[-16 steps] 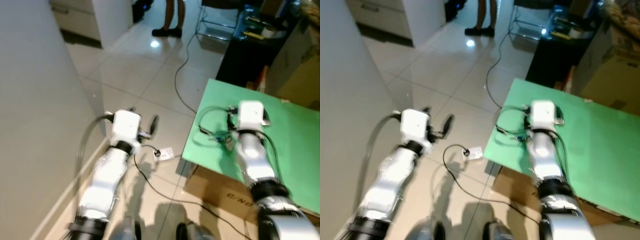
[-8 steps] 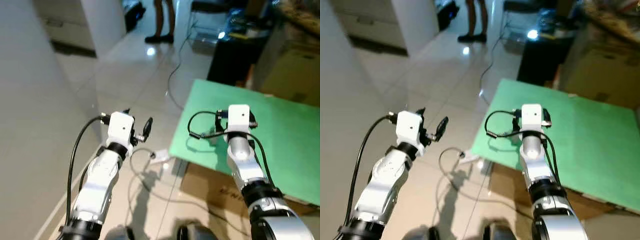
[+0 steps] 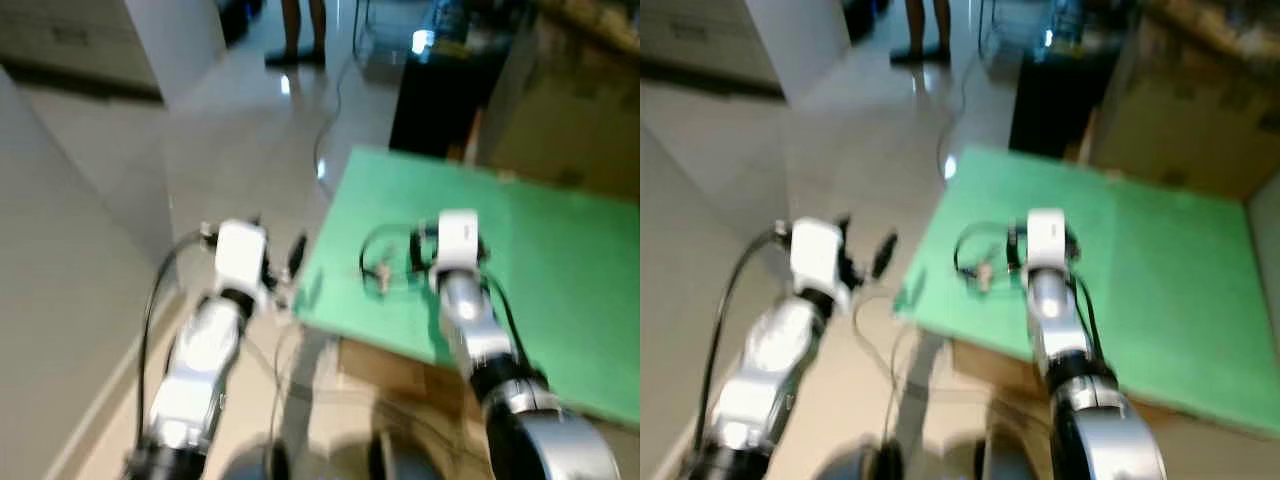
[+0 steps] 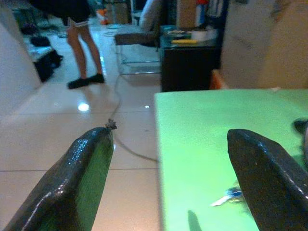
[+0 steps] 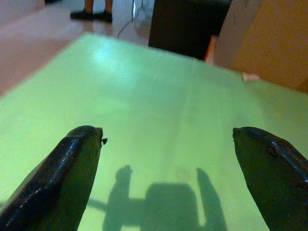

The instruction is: Hang keys on a hook

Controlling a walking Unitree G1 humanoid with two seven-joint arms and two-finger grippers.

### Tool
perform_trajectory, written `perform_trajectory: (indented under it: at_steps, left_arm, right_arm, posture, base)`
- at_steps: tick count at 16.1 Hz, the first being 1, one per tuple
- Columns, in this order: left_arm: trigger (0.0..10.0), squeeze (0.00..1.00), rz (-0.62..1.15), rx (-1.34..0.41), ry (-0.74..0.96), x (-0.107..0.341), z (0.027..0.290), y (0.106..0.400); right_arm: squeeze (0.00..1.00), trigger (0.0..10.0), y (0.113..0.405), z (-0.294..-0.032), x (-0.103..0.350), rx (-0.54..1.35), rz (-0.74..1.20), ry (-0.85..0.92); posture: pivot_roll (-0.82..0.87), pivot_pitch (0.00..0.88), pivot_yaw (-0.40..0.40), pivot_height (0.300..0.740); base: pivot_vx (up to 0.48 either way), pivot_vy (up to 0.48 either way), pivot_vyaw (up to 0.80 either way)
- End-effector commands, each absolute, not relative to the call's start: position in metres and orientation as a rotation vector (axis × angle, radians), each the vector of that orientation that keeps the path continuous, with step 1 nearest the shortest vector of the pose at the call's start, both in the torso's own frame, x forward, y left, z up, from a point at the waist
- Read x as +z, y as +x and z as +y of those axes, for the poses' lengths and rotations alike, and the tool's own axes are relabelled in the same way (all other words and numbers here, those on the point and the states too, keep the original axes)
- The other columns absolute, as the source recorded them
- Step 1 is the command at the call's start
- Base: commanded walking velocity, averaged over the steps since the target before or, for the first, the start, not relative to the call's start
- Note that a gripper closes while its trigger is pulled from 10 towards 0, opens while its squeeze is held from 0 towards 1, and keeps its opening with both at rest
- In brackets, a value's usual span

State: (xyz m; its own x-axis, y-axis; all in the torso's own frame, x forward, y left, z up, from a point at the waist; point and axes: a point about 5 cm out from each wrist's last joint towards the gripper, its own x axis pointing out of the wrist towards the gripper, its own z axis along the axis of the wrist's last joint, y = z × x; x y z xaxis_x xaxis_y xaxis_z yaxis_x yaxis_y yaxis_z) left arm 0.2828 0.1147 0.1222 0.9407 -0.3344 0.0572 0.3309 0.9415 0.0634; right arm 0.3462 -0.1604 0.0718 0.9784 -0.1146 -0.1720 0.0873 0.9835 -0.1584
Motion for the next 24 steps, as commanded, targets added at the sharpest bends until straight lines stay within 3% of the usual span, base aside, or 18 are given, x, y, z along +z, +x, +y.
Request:
perform_trajectory:
  at_steps: [1,6,14,24]
  left_arm:
    - [10.0,0.0,-0.058,-0.327,0.059,0.122,0.12,0.28]
    - [10.0,0.0,-0.047,-0.294,0.079,0.125,0.137,0.272]
    - [10.0,0.0,-0.007,-0.283,0.118,0.128,0.156,0.257]
    - [10.0,0.0,-0.003,-0.306,0.092,0.13,0.146,0.262]
  right_arm:
    - [0.0,10.0,0.35,-0.152,0.076,-0.054,0.163,-0.141]
    - [0.0,10.0,0.35,-0.127,0.071,0.078,0.188,-0.076]
    - [0.0,10.0,0.34,-0.118,0.049,0.084,0.298,-0.112]
    - [0.0,10.0,0.338,-0.135,0.039,0.003,0.418,0.004]
  posture:
    - [-0.07,0.161,0.01,0.74]
    - [-0.02,0.212,0.027,0.74]
    - [0.04,0.259,0.079,0.74]
    - [0.0,0.256,0.066,0.74]
  base:
    - [0.0,0.0,0.0]
    - [0.0,0.0,0.0]
    - [0.0,0.0,0.0]
    - [0.0,0.0,0.0]
